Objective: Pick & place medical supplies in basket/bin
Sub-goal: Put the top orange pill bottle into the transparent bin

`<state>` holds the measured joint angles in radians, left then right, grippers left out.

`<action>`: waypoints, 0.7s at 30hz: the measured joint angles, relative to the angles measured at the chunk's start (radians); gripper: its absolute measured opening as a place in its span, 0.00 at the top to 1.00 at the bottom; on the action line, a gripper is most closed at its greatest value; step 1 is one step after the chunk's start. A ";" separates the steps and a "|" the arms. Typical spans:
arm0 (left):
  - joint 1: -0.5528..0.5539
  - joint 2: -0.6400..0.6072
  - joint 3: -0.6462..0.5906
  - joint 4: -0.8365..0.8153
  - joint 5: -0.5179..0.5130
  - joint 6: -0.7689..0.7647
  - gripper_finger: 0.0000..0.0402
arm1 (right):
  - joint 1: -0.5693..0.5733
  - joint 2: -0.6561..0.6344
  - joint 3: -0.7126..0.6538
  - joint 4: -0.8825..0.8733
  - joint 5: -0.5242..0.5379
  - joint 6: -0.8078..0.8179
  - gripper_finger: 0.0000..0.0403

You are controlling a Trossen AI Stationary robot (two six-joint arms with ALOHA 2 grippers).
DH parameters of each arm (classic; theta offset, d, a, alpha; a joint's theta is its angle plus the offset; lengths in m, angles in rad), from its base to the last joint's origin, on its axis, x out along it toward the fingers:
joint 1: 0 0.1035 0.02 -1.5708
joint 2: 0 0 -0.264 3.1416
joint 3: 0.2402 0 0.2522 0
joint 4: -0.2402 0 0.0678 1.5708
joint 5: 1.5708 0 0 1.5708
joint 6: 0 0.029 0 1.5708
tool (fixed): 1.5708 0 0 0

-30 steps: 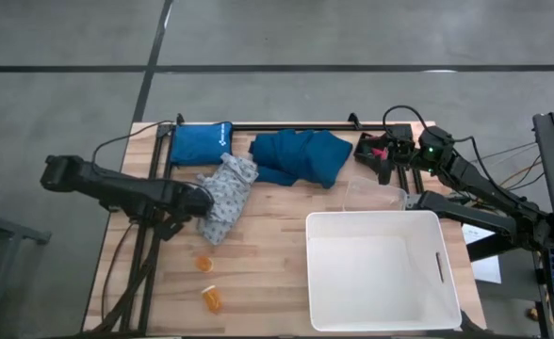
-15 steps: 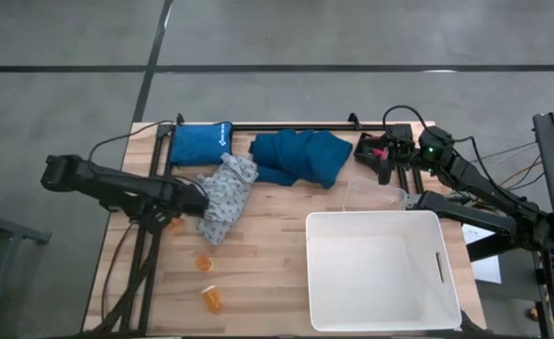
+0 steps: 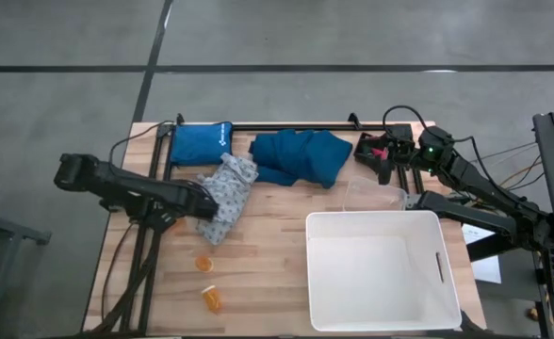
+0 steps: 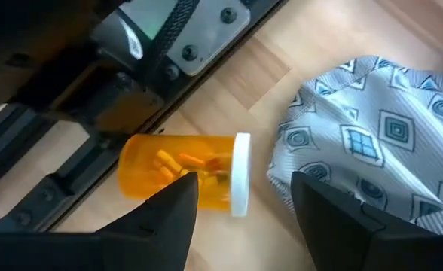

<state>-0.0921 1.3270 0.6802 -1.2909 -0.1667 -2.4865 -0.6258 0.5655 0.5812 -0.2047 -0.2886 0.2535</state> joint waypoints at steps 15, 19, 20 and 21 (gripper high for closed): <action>0.000 0.039 0.012 0.360 0.000 0.133 0.46 | 0.000 0.000 0.000 0.000 0.000 0.000 0.26; -0.001 -0.003 0.054 0.363 0.045 0.176 0.46 | 0.000 0.000 0.000 0.000 0.000 0.000 0.27; 0.001 -0.011 0.062 0.322 0.032 0.173 0.46 | 0.000 0.000 0.000 0.000 0.000 0.000 0.27; 0.002 -0.019 0.071 0.283 0.018 0.159 0.46 | 0.000 0.000 0.000 0.000 0.000 0.000 0.27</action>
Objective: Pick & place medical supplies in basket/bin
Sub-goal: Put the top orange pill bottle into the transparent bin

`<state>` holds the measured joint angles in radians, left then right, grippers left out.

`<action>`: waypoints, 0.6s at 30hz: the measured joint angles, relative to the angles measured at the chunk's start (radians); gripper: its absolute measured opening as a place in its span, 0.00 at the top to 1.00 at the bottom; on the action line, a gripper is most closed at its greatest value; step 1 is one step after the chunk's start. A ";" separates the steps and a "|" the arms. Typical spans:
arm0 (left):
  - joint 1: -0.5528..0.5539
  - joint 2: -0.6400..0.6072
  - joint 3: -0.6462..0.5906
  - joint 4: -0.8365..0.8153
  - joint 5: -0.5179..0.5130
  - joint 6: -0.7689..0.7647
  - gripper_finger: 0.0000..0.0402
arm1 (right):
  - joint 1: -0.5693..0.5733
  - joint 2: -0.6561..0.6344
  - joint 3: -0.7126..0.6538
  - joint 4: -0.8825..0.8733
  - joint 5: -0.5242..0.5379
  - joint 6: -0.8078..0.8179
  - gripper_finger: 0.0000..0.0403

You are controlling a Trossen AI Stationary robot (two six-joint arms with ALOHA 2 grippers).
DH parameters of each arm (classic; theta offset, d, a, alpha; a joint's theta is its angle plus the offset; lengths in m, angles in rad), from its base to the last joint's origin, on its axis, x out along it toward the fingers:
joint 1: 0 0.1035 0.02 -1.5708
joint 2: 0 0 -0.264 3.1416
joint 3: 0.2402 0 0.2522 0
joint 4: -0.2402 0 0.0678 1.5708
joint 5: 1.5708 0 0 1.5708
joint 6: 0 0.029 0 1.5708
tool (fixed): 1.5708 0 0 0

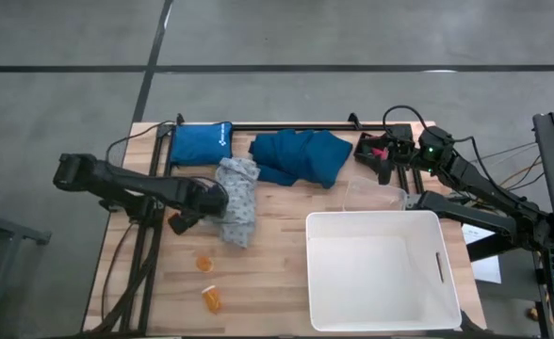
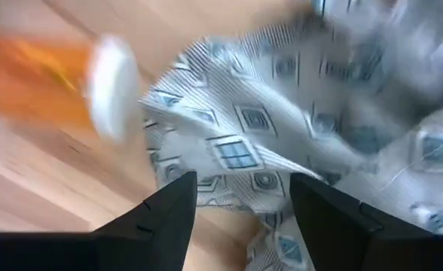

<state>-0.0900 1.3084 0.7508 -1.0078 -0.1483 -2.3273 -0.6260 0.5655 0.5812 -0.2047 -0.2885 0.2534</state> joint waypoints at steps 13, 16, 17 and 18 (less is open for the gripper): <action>-0.001 -0.024 0.052 -0.228 0.205 -0.247 0.46 | 0.000 0.000 0.000 0.000 0.000 0.000 0.26; -0.002 -0.024 0.055 -0.245 0.288 -0.397 0.46 | 0.000 0.000 0.000 0.000 0.000 0.000 0.27; -0.002 -0.023 0.054 -0.253 0.294 -0.431 0.46 | 0.000 0.000 0.000 0.000 0.000 0.000 0.28; -0.002 -0.023 0.049 -0.260 0.294 -0.458 0.46 | 0.000 0.000 0.000 0.000 0.000 0.000 0.28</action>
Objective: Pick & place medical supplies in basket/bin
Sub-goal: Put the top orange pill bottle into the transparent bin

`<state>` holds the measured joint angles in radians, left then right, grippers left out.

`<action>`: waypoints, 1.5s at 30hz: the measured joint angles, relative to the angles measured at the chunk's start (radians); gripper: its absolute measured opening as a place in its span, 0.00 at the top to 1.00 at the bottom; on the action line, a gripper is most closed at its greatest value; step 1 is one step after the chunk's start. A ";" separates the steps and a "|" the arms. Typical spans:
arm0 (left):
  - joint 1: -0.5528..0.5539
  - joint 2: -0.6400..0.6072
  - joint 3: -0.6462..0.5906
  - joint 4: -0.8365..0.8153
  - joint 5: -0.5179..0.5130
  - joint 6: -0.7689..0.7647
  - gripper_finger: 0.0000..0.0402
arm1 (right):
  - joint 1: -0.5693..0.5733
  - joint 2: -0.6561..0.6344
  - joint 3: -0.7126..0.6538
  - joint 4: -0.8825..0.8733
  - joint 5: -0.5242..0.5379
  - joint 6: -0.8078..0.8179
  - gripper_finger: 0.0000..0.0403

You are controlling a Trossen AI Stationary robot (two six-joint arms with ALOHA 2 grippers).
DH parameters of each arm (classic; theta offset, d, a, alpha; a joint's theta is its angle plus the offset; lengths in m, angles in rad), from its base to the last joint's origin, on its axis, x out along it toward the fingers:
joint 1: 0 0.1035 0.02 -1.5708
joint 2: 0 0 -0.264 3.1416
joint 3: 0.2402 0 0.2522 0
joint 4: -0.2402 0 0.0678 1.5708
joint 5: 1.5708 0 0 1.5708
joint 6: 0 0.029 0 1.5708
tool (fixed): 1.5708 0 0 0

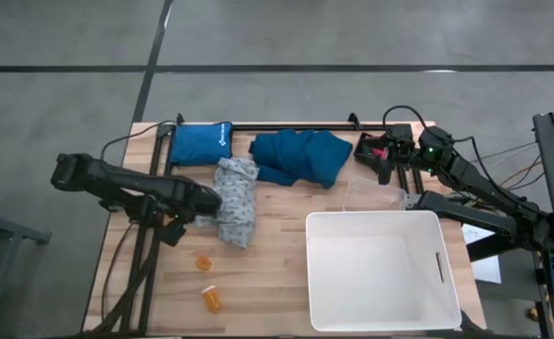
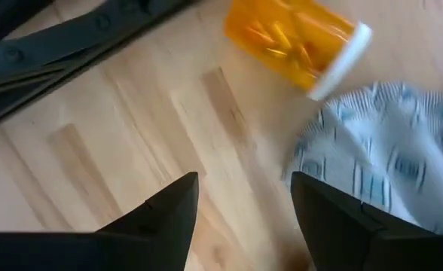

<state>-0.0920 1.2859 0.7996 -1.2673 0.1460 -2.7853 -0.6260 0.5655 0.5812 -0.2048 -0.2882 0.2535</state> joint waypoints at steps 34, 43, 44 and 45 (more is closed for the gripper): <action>0.007 0.002 -0.125 0.055 -0.244 -0.090 0.46 | 0.000 0.000 0.000 0.000 0.000 0.000 0.25; 0.006 -0.002 -0.111 0.134 -0.245 0.066 0.46 | 0.000 0.000 0.000 0.000 0.000 0.000 0.27; 0.006 -0.003 -0.103 0.125 -0.251 0.089 0.46 | 0.000 0.000 0.000 0.000 0.000 0.000 0.27; 0.006 -0.005 -0.091 0.121 -0.257 0.115 0.46 | 0.000 0.000 0.000 0.000 0.000 0.000 0.27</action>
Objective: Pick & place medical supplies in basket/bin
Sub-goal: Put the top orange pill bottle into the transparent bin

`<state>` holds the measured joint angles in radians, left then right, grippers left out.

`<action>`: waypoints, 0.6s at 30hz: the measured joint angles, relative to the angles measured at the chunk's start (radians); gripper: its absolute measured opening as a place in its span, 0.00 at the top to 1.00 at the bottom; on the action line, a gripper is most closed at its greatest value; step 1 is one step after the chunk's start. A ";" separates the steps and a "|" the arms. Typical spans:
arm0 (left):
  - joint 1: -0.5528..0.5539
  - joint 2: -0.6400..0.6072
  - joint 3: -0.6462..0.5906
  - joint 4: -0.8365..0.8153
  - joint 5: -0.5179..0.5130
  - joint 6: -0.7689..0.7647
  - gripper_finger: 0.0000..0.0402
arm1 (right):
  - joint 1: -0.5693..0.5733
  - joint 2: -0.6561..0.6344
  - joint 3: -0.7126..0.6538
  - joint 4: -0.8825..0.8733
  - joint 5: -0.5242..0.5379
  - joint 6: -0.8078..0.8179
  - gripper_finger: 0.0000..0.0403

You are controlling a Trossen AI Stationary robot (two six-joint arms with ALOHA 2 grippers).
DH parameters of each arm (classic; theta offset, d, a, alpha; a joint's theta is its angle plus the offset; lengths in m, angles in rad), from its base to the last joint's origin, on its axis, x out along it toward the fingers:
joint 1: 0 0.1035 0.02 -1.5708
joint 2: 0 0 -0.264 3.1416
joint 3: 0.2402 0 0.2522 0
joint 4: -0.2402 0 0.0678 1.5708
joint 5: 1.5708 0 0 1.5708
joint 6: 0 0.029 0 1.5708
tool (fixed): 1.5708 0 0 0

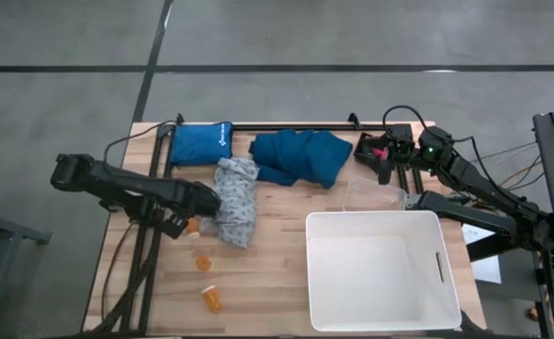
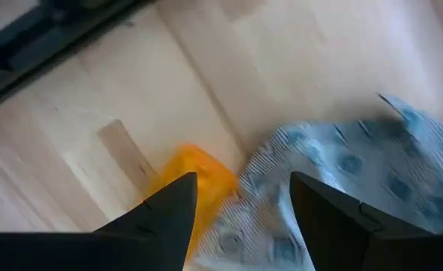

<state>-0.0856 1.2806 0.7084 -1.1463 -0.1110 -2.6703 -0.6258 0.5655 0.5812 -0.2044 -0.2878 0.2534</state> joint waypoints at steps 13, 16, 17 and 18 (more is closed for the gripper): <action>0.000 -0.017 0.172 -0.238 -0.055 0.322 0.41 | 0.000 0.000 0.000 0.000 0.000 0.000 0.26; -0.001 -0.016 0.174 -0.219 -0.016 0.362 0.37 | 0.000 0.000 0.000 0.000 0.000 0.000 0.27; -0.001 -0.016 0.174 -0.219 -0.006 0.367 0.35 | 0.000 0.000 0.000 0.000 0.000 0.000 0.27; -0.001 -0.017 0.172 -0.217 -0.002 0.371 0.33 | 0.000 0.000 0.000 0.000 0.000 0.000 0.27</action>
<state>-0.0864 1.2640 0.8801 -1.3631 -0.1129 -2.2993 -0.6261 0.5655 0.5812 -0.2047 -0.2878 0.2535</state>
